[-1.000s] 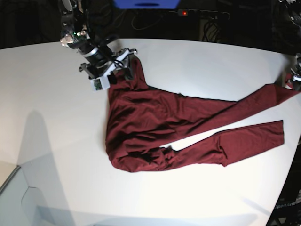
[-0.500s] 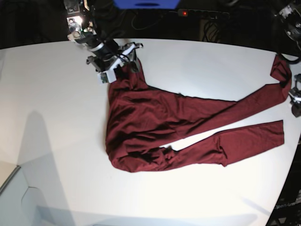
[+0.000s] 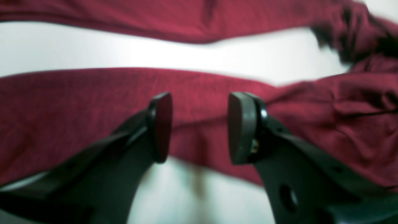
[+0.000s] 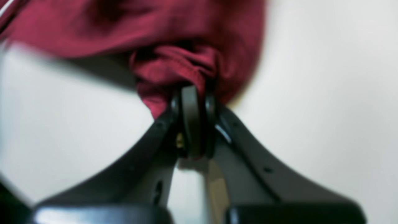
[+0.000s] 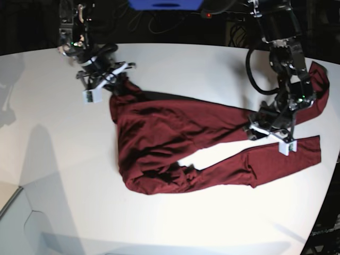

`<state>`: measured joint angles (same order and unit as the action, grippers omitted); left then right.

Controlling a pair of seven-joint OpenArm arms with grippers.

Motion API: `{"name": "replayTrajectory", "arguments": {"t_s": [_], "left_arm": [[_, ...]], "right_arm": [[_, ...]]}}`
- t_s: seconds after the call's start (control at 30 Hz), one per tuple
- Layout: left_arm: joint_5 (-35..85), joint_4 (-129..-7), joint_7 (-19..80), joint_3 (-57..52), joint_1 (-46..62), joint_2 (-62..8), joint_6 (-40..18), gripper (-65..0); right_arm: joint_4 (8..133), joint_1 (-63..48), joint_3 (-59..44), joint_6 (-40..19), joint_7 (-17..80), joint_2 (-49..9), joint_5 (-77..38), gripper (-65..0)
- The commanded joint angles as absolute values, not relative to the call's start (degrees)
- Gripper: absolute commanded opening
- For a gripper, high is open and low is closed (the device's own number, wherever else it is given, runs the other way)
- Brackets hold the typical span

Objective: Layout the t-shirt on the table in an organized manner, then fold the t-shirt properly
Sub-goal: 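Grasp the shirt hem with the right gripper and a sleeve with the left, then lift the shirt body with the left gripper and spread it toward the right gripper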

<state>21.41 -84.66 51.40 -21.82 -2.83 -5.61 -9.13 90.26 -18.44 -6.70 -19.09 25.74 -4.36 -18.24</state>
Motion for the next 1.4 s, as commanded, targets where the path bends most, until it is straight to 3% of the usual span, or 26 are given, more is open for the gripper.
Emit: {"name": "replayTrajectory", "arguments": {"t_s": [0.0,0.27,0.43,0.63,0.77,0.83,1.07,1.17,1.37], "left_arm": [[21.2,-84.1,50.3,-20.7,-3.4,-5.6,-9.2,-36.9],[20.8,-81.6,48.0,-6.6,1.2,-5.8,-9.2,-37.0],[20.8,-87.3,48.1,0.7,3.8,-5.9,-9.2,-37.0],[20.8,-98.2,47.9,0.8,4.4,-5.6,-9.2,-36.7],[20.8,-101.3,47.8,1.1,2.3,-2.4,-9.0,-36.4],[20.8,-100.9,48.1,1.2,0.1,0.4,-9.1,-32.6],[19.0,-88.7,47.7,7.7,-9.3,6.4,-8.7,-13.5],[17.5,-80.2,45.7,10.3,-13.7,7.7,-8.7,-12.1],[17.1,-66.5,31.2,14.1,-18.8,8.7,-8.6,-12.1]], "right_arm": [[90.2,-18.9,-8.8,-17.1,28.4,-5.4,-16.1,-65.0],[89.7,-15.3,-23.1,-17.1,28.4,-7.2,-16.1,-65.0],[89.6,-11.6,-30.5,-17.1,29.0,-7.0,-16.0,-65.0],[89.6,-10.4,-32.7,-17.1,29.0,-7.0,-16.0,-65.0],[89.5,-10.9,-32.7,-17.1,29.0,-6.1,-16.0,-57.1],[88.8,-10.9,-32.7,-17.1,29.0,-5.2,-16.0,-51.8],[87.3,-11.3,-32.6,-17.1,29.0,-5.1,-16.0,-47.7],[87.3,-11.4,-32.6,-17.1,29.0,-5.1,-16.0,-47.7],[87.3,-12.4,-32.6,-17.1,29.0,-5.3,-16.0,-47.7]]}}
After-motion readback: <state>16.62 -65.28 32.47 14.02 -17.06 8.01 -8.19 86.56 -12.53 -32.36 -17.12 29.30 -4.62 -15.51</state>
